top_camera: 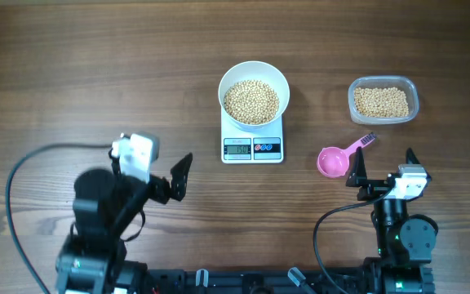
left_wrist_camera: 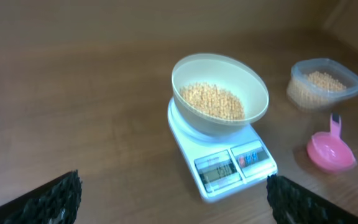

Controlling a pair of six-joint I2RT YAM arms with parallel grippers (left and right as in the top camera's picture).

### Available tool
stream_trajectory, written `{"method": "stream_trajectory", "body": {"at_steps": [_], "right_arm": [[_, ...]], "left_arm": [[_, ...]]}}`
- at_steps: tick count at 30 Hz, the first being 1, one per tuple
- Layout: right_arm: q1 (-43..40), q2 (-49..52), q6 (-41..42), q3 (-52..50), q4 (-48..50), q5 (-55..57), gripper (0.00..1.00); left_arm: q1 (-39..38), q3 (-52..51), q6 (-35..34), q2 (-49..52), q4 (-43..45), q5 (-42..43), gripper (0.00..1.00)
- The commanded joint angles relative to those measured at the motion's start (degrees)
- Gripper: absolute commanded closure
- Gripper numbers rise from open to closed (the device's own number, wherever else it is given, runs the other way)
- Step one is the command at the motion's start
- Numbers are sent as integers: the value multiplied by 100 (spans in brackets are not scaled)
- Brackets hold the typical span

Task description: Scoop item into bowl and weigh 150g on scale

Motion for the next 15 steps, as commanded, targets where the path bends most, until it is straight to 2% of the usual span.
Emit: {"method": "stream_trajectory", "body": {"at_steps": [1,8,13,15], "right_arm": [[-24,-72,-98,-7,11,-31,0],[-24,-72,-96,-7,11,-31,0],[-24,-72,-96,-7,11,-31,0],[-24,-72,-98,-7,11,-33,0]], "left_arm": [[-20,-726,140,-822,490,-103,0],[125,-1574,118,-1923,1325,-140,0],[417,-1923,101,-2175,1899,-166,0],[522,-2044,-105,-2227,2124,-297,0]]}}
